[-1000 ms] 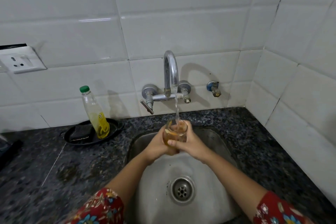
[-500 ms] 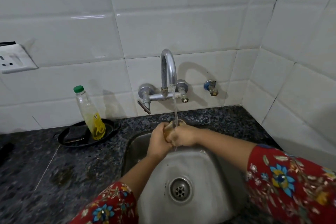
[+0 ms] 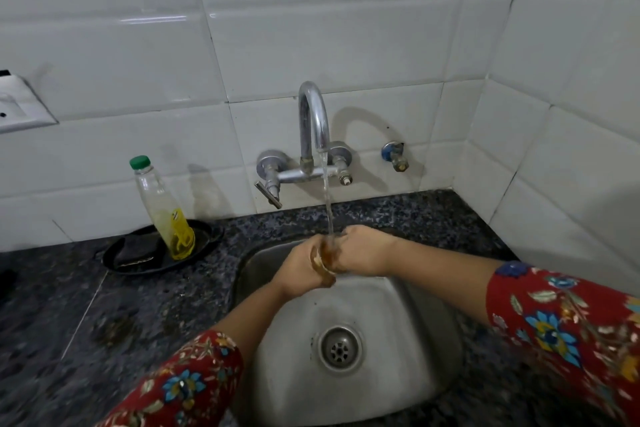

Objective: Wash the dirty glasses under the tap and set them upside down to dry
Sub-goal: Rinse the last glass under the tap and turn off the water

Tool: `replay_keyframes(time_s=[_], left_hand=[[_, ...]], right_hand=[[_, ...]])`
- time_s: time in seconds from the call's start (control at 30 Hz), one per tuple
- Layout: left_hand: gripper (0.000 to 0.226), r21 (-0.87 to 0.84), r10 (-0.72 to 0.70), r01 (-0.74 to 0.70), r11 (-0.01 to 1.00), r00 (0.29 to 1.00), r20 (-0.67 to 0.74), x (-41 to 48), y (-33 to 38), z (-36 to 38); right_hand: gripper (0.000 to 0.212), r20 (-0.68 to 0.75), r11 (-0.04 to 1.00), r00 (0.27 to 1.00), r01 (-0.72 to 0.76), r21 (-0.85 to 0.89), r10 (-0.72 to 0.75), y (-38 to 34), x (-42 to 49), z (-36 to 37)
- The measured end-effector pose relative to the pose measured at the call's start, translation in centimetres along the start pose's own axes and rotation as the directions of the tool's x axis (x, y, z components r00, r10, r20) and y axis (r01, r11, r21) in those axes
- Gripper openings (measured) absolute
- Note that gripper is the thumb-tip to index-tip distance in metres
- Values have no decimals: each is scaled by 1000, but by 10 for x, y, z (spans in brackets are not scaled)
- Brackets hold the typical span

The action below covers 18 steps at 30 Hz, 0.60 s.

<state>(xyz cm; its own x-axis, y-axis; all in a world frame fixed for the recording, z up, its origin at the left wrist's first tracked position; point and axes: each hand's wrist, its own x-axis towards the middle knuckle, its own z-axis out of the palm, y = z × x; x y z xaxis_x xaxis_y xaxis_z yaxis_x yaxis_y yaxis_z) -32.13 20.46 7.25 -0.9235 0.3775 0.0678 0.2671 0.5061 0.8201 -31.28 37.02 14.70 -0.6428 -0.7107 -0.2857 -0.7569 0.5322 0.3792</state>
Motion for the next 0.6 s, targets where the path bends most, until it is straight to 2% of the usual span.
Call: replay_keyframes(time_s=[0.07, 0.1, 0.17, 0.2, 0.3, 0.33, 0.4, 0.43, 0.47, 0.5, 0.53, 0.6], left_hand=[[42, -21, -41, 39, 999, 992, -123, 0, 5, 14], [35, -35, -68, 62, 997, 978, -197, -2, 11, 20], [32, -58, -90, 78, 995, 959, -269, -3, 17, 24], [37, -61, -80, 67, 996, 969, -235, -3, 17, 21], [66, -70, -90, 93, 993, 994, 56, 2, 15, 4], [66, -18, -90, 93, 996, 991, 102, 5, 12, 0], [46, 60, -39, 38, 997, 999, 20, 6, 12, 6], [30, 82, -15, 20, 996, 998, -63, 4, 16, 15], [14, 133, 39, -19, 991, 989, -146, 2, 20, 23], [4, 188, 69, -26, 982, 972, -226, 1, 20, 27], [4, 235, 75, -12, 972, 963, -260, 0, 22, 25], [15, 38, 91, -85, 996, 981, -174, 3, 28, 15]], right_hand=[[26, 145, 975, 977, -178, 134, 158, -12, 6, -3], [30, 218, 953, 959, -227, 203, 182, -15, 11, -5], [29, 216, 943, 962, -219, 250, 167, -13, 17, -6], [24, 209, 949, 965, -210, 237, 161, -8, 14, -9], [19, 88, 997, 995, -42, -61, 47, 3, 9, 3], [20, 85, 995, 996, -22, -101, 31, 3, 8, 6], [22, 96, 995, 990, -104, -5, 104, -5, 9, 9], [25, 159, 988, 980, -131, 80, 117, -10, 10, 9], [28, 181, 990, 979, -106, 92, 88, -14, 11, 4], [28, 140, 986, 986, -114, 125, 96, -15, 13, 4], [26, 107, 968, 982, -171, 184, 154, -12, 10, 2], [23, 57, 972, 980, -196, 129, 190, -5, 5, -2]])
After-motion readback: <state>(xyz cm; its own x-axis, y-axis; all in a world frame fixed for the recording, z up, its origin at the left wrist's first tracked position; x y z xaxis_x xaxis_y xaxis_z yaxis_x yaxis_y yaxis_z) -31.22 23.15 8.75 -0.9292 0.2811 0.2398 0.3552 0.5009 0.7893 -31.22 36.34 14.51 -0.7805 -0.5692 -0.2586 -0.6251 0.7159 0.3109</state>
